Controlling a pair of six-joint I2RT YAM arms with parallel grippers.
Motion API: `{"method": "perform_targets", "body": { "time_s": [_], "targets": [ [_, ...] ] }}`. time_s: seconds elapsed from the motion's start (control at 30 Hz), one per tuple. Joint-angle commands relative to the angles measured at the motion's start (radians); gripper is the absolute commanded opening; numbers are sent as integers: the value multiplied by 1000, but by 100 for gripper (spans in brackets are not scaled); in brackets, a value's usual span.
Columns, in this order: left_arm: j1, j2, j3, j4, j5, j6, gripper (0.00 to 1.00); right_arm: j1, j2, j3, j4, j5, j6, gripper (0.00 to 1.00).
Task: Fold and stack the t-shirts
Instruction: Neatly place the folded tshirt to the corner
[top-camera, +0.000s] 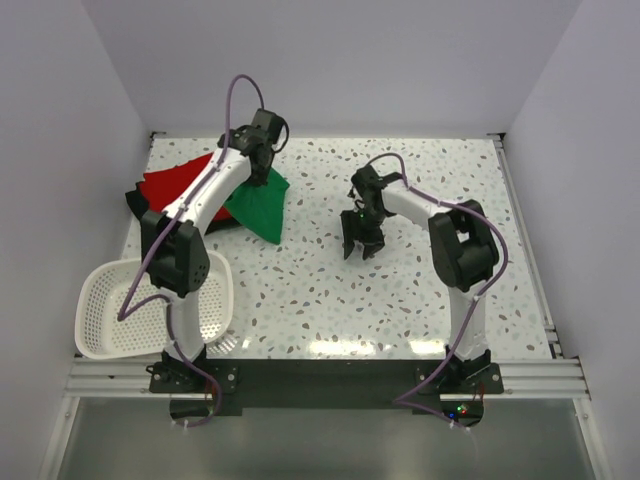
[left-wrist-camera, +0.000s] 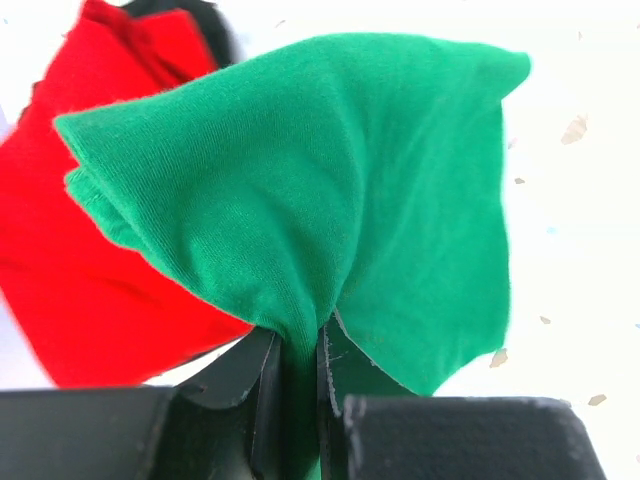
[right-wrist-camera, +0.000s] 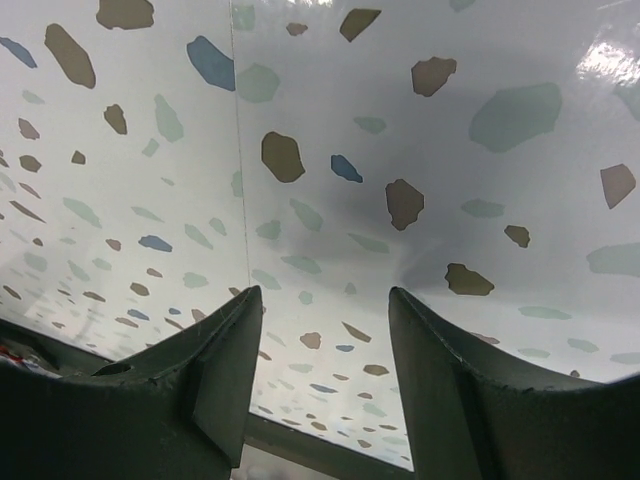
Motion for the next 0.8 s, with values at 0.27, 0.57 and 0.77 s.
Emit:
{"method": "perform_targets", "body": {
  "time_s": [0.27, 0.57, 0.77],
  "targets": [
    [73, -28, 178, -54, -29, 44, 0, -2, -79, -53, 11, -11, -2, 57],
    [97, -83, 254, -28, -61, 53, 0, -2, -88, -86, 28, -28, 9, 57],
    [148, -106, 260, -4, -49, 60, 0, -2, -99, -102, 34, -33, 11, 57]
  ]
}}
